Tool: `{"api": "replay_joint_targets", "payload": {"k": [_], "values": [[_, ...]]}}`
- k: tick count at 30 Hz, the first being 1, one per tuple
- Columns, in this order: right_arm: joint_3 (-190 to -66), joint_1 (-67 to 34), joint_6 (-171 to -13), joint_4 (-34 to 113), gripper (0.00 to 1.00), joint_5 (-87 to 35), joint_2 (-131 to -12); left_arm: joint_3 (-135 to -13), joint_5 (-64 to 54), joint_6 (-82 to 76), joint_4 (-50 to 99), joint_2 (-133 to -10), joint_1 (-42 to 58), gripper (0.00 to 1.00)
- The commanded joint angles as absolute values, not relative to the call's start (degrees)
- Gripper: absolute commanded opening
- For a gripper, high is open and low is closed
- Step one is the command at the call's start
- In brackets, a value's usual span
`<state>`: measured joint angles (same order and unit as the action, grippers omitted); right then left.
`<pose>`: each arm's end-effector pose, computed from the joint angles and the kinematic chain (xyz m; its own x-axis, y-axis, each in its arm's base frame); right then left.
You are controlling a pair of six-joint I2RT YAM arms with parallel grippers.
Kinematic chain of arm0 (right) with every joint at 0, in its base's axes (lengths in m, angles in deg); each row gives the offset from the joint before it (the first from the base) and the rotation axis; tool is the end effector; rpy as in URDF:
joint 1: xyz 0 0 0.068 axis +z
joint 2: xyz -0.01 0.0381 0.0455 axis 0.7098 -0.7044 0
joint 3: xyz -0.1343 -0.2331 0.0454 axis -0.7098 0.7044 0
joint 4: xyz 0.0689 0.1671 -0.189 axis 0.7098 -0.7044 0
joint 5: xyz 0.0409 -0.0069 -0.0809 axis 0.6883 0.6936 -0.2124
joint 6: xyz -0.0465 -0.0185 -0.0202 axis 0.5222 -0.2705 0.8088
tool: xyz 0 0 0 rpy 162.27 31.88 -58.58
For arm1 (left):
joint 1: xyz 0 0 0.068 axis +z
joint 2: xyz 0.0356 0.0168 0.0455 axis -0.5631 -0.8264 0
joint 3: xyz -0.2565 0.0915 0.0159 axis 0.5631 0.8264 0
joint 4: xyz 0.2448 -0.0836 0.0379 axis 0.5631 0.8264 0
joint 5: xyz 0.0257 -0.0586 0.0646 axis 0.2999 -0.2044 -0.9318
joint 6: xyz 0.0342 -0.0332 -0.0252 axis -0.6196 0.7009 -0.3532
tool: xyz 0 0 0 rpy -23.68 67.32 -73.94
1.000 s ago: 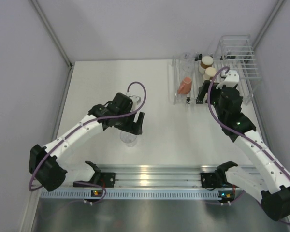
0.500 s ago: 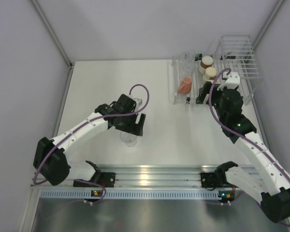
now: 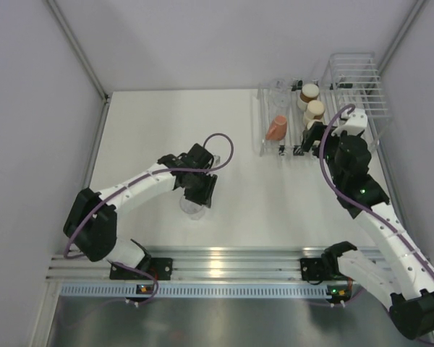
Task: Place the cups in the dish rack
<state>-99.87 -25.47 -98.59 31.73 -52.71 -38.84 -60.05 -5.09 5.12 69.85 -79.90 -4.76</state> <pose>0.1906 0.0564 0.3489 -0.1569 0.1789 -0.9713 0.0124 0.9837 0.1792 0.2119 -0.1784 0.2251 -0.9045 0.3022 -0.3011 0.3806 0.8904 -0.2496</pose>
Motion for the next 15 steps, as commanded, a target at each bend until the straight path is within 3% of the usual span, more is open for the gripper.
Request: {"api": "replay_joint_targets", "payload": {"k": [1, 3, 4, 7, 15], "values": [[-99.39, -26.68, -98.08, 33.04, 0.86, -52.60, -37.29, -60.98, -3.74, 5.04, 67.96, -81.27, -4.93, 0.39], [-99.30, -26.85, -98.26, 33.04, 0.86, -52.60, -36.85, -60.98, -3.30, 4.60, 68.05, -82.06, -5.02, 0.32], [-99.04, -26.94, -98.26, 33.04, 0.86, -52.42, -36.59, -60.90, -3.21, 4.68, 67.96, -82.32, -5.02, 0.21], [-98.60, -26.94, -98.78, 33.13, 0.86, -52.42, -36.23, -60.90, -3.65, 4.51, 68.05, -82.33, -5.02, 0.00], [-96.05, -27.20, -100.19, 33.39, 0.87, -52.25, -33.86, -65.98, -6.46, 3.28, 68.05, -80.83, -4.93, 0.00]]}}
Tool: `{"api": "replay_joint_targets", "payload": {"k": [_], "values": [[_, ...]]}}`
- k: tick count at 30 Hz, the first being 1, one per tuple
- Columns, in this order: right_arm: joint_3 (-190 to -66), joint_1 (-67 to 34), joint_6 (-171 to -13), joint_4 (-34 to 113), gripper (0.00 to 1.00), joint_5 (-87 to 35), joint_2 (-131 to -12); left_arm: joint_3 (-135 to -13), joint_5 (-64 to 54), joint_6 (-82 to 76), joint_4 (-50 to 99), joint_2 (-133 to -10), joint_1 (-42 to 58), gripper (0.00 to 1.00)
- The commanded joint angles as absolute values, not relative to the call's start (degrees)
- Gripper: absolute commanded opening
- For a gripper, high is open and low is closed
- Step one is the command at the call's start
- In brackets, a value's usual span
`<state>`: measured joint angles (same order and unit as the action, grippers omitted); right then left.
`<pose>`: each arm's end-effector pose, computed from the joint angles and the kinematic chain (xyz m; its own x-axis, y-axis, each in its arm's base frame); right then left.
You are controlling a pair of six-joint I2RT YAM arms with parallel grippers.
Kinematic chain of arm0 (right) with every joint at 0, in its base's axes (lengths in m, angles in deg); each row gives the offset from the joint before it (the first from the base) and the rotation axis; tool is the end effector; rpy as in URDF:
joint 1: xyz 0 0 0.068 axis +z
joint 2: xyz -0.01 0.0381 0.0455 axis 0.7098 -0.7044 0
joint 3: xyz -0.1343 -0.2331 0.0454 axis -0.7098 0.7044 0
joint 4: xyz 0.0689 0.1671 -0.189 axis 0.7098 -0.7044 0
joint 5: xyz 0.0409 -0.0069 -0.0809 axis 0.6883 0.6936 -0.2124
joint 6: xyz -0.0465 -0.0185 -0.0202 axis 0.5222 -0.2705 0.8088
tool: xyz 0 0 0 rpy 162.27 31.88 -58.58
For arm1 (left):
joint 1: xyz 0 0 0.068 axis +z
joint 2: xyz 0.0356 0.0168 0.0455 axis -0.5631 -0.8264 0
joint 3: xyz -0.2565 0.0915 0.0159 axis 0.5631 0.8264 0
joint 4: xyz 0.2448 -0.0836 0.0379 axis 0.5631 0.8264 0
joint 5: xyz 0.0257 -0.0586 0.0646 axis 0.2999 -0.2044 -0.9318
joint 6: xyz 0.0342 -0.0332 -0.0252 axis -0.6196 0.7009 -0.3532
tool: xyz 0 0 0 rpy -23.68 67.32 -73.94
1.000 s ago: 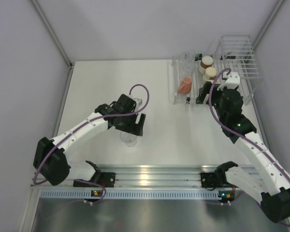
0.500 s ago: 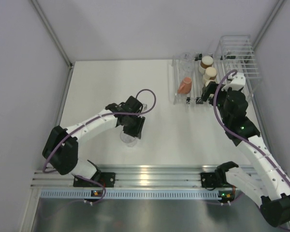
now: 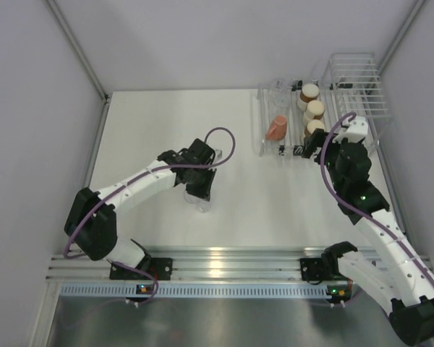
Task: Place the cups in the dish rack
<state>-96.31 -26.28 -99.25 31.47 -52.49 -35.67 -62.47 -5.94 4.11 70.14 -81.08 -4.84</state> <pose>0.1814 0.0504 0.3360 -0.1654 0.1889 -0.9680 0.0264 0.9820 0.1871 0.2183 -0.1834 0.2317 -0.8921 0.3142 -0.3246 0.3979 0.8867 -0.2355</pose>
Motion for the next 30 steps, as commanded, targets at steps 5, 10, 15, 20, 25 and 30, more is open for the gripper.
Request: {"api": "replay_joint_targets", "payload": {"k": [5, 10, 15, 20, 25, 30], "values": [[-95.52, -27.73, -100.28, 32.69, 0.90, -51.72, -32.01, -74.68, -7.17, 3.63, 64.11, -80.66, -5.02, 0.00], [-94.73, -29.75, -103.61, 35.67, 0.95, -41.98, -31.57, -77.07, 0.02, 5.90, 48.31, -79.17, -4.93, 0.00], [-92.18, -32.39, -108.88, 45.05, 0.98, -29.25, -31.40, -68.32, 6.89, 12.05, 23.98, -74.43, -4.84, 0.00], [-85.26, -34.32, -118.37, 60.17, 0.99, -19.13, -29.64, -58.36, 10.76, 21.98, -5.18, -70.03, -3.88, 0.00], [-76.90, -37.30, -135.76, 85.11, 0.99, -10.50, -30.94, -50.97, 18.14, 35.22, -29.47, -70.89, -2.30, 0.00], [-71.27, -37.84, -153.06, 120.61, 0.99, -8.21, -40.94, -50.26, 21.57, 47.91, -49.77, -76.25, -1.59, 0.00]]}}
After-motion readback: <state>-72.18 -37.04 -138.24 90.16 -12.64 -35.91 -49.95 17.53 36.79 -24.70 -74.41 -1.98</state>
